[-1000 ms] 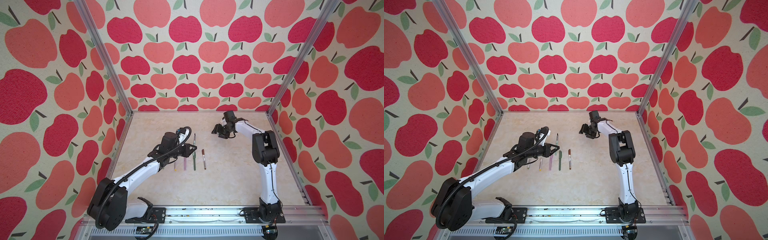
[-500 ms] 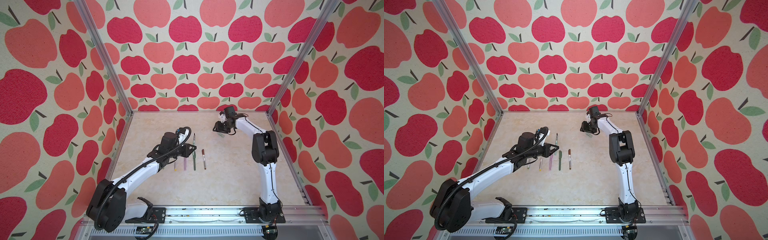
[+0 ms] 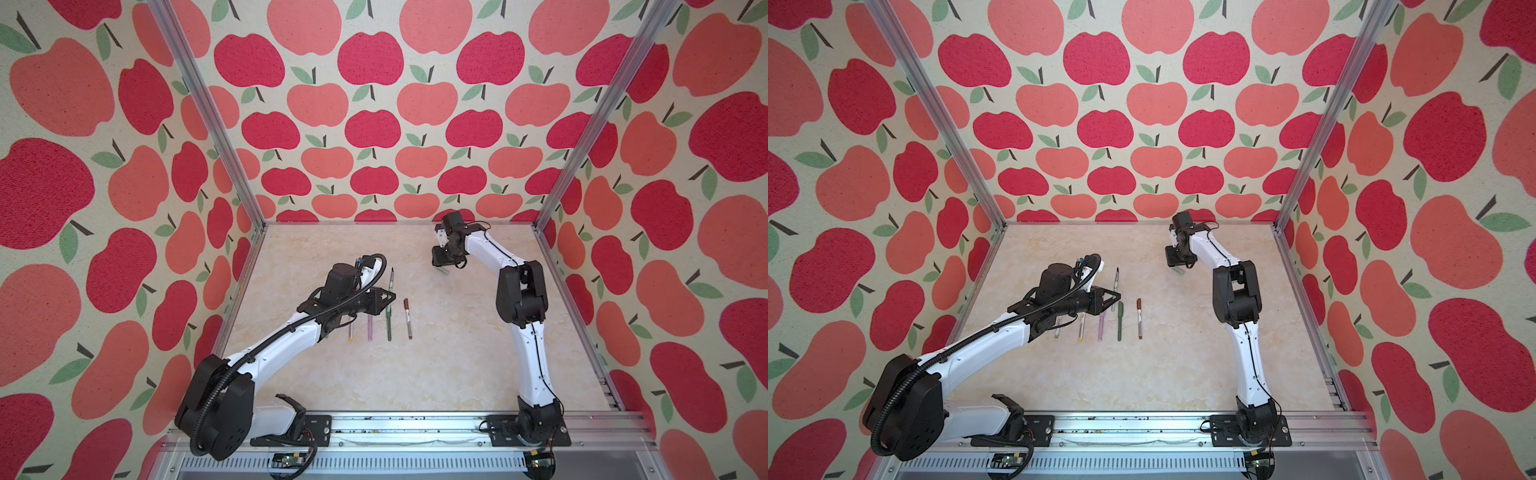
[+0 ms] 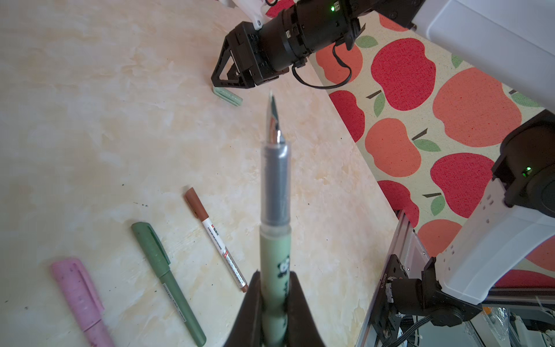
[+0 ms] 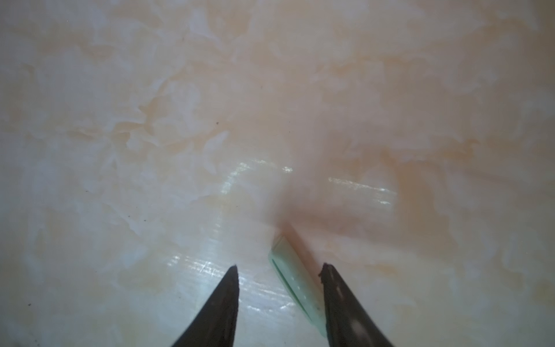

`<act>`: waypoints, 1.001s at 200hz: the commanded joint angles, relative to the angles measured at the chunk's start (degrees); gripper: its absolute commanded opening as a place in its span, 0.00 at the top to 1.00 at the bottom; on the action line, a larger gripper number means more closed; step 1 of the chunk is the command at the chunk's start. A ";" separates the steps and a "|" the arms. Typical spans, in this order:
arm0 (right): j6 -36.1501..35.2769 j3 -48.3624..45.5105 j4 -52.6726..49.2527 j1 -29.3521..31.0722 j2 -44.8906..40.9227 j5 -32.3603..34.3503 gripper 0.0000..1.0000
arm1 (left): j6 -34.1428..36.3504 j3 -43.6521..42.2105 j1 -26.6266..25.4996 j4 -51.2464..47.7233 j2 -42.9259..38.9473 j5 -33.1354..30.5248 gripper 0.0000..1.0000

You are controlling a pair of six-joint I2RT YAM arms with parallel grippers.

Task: Insert the pens into the pen caps
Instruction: 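Lower the right gripper and grasp the light green cap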

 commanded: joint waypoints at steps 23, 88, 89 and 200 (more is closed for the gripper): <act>-3.17 1.29 -4.20 0.99 2.58 3.15 0.53 | 1.80 2.36 -0.46 -1.80 0.18 -0.93 0.99; -2.83 -4.21 -3.98 4.32 0.71 5.50 0.73 | 2.08 2.01 -0.51 -1.30 0.06 -1.00 0.99; -2.80 -4.38 -3.87 4.42 0.64 5.50 0.73 | 2.07 2.01 -0.55 -1.25 0.05 -0.99 0.99; 1.74 -10.10 -0.35 6.01 -3.13 3.36 0.95 | 2.06 1.14 -0.69 -1.52 -1.79 -1.41 0.99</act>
